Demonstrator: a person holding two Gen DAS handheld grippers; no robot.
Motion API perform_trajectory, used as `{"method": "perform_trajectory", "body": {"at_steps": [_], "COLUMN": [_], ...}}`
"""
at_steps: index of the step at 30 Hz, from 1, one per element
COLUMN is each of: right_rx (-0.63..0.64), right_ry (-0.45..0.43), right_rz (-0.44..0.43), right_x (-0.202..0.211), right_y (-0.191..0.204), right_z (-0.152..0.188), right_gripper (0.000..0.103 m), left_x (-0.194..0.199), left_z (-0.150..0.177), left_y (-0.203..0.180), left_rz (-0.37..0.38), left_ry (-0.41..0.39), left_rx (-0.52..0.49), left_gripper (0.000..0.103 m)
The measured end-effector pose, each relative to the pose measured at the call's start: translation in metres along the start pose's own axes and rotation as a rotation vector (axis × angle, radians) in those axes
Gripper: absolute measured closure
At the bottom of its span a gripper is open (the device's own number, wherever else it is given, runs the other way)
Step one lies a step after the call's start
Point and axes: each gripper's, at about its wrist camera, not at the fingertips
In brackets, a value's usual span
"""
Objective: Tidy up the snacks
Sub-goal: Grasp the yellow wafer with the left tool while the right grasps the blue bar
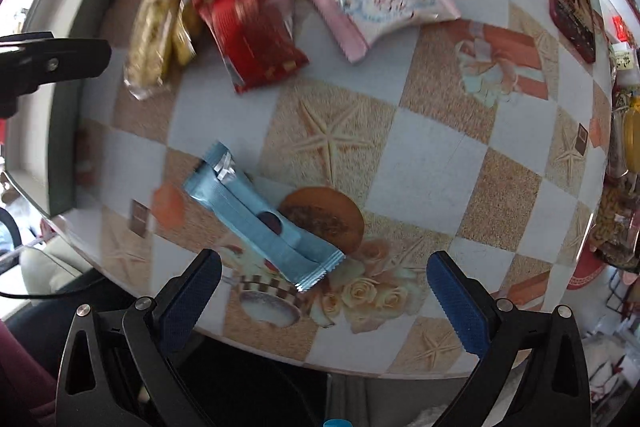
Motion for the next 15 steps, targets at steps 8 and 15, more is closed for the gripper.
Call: {"method": "perform_trajectory", "body": {"at_steps": [8,15], "right_rx": [0.131,-0.004], "right_ry": [-0.008,-0.011], "right_rz": [0.071,0.013], "right_x": [-0.007,-0.006], "right_y": [0.031,-0.003], "right_z": [-0.012,-0.02], "right_gripper": [0.0,0.0], "left_x": [-0.027,-0.025], "left_z": [-0.005,-0.013], "left_y": [0.018,-0.006], "left_rz": [-0.039,0.035], "left_ry": [0.005,-0.017], "left_rx": [0.062,0.06], "left_gripper": [0.0,0.0]}}
Point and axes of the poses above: each gripper's, at about its wrist camera, not at the fingertips, and x roughly against the way its jaws point, y to its left, z to its underside, and after that the axes turned 15 degrees about y, right-handed
